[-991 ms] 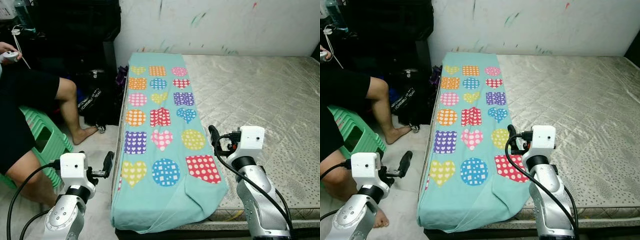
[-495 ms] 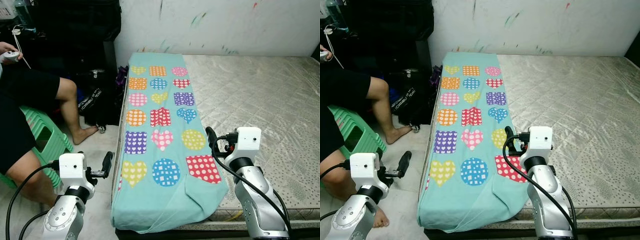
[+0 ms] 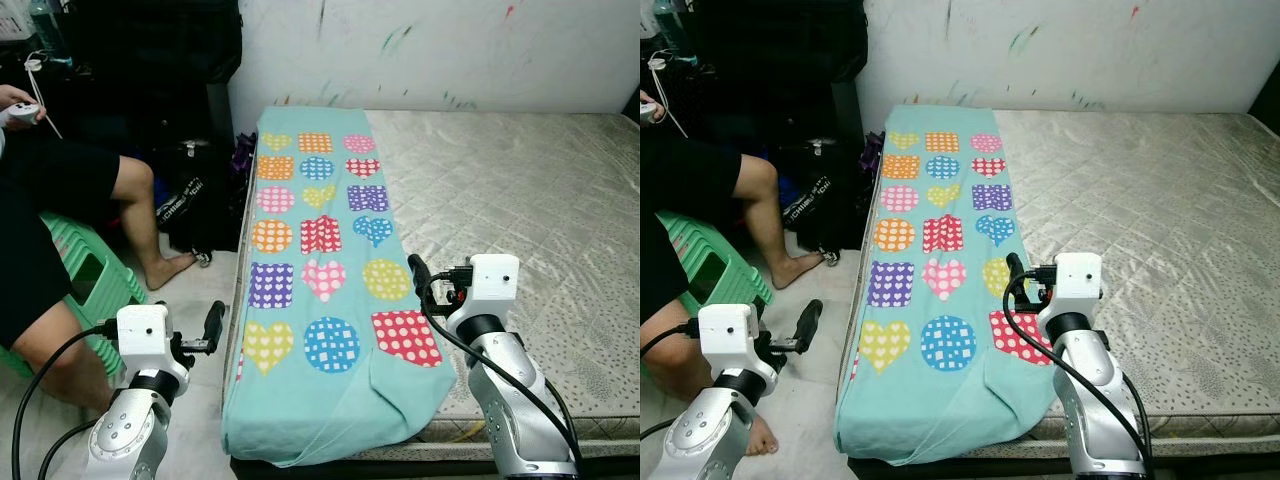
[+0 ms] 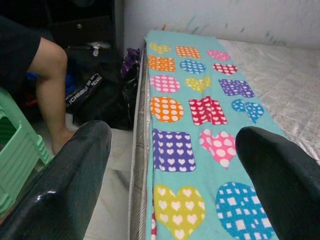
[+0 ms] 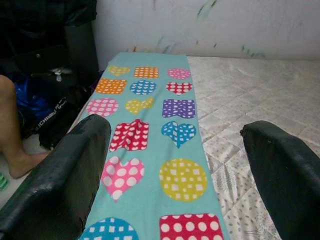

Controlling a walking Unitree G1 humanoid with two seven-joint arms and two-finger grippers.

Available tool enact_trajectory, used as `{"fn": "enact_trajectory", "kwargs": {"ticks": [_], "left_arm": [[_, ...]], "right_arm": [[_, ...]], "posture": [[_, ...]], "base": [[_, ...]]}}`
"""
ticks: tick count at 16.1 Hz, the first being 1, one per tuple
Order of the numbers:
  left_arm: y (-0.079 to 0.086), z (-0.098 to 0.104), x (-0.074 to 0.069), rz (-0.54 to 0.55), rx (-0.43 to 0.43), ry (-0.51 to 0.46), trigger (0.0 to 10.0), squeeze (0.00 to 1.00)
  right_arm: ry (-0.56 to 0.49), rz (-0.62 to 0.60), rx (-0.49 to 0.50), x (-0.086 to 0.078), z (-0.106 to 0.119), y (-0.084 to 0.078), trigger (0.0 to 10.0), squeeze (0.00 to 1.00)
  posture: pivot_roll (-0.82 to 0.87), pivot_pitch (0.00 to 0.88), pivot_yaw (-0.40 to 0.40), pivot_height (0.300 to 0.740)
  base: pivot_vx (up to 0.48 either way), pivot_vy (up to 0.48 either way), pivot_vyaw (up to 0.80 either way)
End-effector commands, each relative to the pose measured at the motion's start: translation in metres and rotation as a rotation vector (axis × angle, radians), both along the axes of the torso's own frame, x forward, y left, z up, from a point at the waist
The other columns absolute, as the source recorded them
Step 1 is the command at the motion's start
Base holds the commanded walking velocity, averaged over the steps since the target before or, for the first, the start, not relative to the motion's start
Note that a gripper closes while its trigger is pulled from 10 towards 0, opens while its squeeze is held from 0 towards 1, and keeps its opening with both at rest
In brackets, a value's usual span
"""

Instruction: Clean up the room

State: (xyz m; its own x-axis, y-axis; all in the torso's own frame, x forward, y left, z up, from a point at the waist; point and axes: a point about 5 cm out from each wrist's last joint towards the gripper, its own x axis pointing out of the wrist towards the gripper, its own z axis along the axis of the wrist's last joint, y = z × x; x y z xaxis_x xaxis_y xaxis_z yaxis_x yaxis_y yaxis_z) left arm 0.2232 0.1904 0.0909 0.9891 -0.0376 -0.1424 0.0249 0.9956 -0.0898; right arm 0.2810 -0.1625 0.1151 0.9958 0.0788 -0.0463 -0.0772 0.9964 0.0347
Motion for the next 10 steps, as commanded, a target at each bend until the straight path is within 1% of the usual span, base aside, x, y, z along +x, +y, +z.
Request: {"fn": "enact_trajectory", "kwargs": {"ticks": [1,4,10], "left_arm": [[0.001,0.0,0.0004,0.012,-0.002,0.006,10.0,0.0],[0.0016,-0.0009,0.0001,0.018,-0.003,0.011,10.0,0.0],[0.0016,-0.001,0.0009,0.021,-0.003,0.01,10.0,0.0]], "right_arm": [[-0.021,0.01,-0.005,0.0011,0.0062,0.0011,10.0,0.0],[-0.02,0.019,-0.004,0.0007,0.0056,0.0027,10.0,0.0],[-0.019,0.035,-0.009,0.0005,0.0053,0.0038,10.0,0.0]], "posture": [[-0.12,0.0,-0.029,0.695],[-0.12,0.0,-0.029,0.671],[-0.12,0.0,-0.028,0.601]], "base": [[0.0,0.0,0.0],[0.0,0.0,0.0],[0.0,0.0,0.0]]}}
